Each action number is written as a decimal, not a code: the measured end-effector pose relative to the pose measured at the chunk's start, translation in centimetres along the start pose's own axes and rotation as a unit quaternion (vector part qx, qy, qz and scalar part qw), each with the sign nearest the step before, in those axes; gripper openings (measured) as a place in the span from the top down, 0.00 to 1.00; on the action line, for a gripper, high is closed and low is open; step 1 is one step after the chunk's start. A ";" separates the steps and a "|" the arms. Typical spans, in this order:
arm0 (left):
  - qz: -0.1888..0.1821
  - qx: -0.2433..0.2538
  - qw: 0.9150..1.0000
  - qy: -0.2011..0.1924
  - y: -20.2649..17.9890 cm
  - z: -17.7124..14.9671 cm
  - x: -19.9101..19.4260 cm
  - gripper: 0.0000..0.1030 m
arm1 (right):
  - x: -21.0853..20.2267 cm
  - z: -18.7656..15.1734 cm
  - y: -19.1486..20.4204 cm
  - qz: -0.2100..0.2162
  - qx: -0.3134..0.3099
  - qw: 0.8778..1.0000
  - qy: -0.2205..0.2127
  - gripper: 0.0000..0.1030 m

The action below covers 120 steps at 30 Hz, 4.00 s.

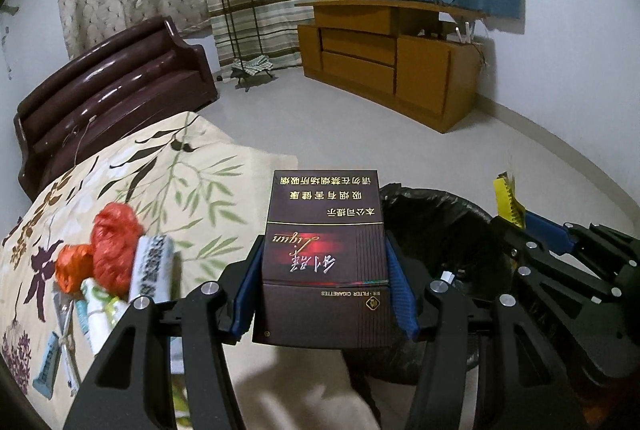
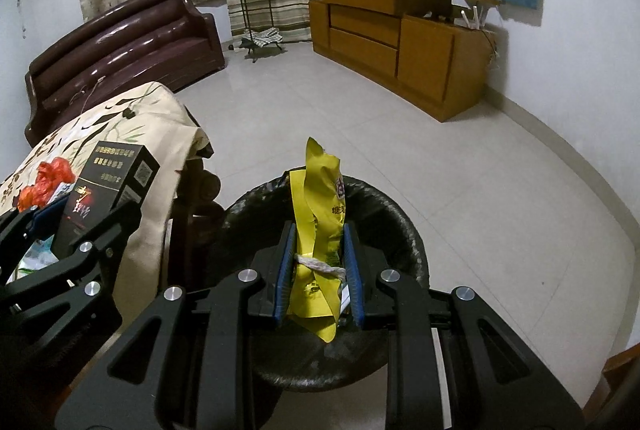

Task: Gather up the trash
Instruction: 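Carry the cigarette box and yellow wrapper over the bin and open both grippers, then move both open grippers back over the table, then grasp the light blue tube with the left gripper while the right gripper grasps the white printed packet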

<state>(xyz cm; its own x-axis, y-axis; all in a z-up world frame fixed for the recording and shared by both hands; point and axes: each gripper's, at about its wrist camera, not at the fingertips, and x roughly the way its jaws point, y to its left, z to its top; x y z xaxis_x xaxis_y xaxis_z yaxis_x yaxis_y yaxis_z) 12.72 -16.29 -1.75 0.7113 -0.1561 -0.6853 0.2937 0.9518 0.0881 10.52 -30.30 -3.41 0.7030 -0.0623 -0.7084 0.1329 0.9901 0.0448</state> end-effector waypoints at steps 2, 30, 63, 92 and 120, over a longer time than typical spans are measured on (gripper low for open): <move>0.001 0.005 1.000 0.001 -0.6 0.3 0.4 0.47 | 0.4 0.2 -0.4 -0.001 0.003 1.000 -0.001 0.78; 0.007 -0.004 1.000 0.020 -1.2 1.1 1.5 0.31 | 2.1 0.7 -2.6 -0.002 0.035 0.999 0.011 0.73; 0.109 -0.100 0.989 0.019 14.7 -6.2 -8.0 0.30 | -3.6 -2.7 11.5 0.091 -0.044 0.995 0.023 0.61; 0.111 -0.136 0.981 0.081 23.7 -11.8 -7.0 0.63 | -3.6 -2.7 18.6 0.103 -0.090 0.990 0.032 0.61; 0.105 -0.165 0.979 0.065 26.2 -10.7 -6.5 0.86 | -0.1 0.3 22.6 0.123 -0.107 0.985 0.062 0.61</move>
<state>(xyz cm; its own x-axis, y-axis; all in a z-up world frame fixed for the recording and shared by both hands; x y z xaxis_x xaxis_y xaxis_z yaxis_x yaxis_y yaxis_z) 8.95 12.53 -2.73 0.6405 0.0663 -0.7651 -0.0873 0.9961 0.0132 13.72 -8.00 -2.12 0.6037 0.1850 -0.7754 -0.1901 0.9780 0.0854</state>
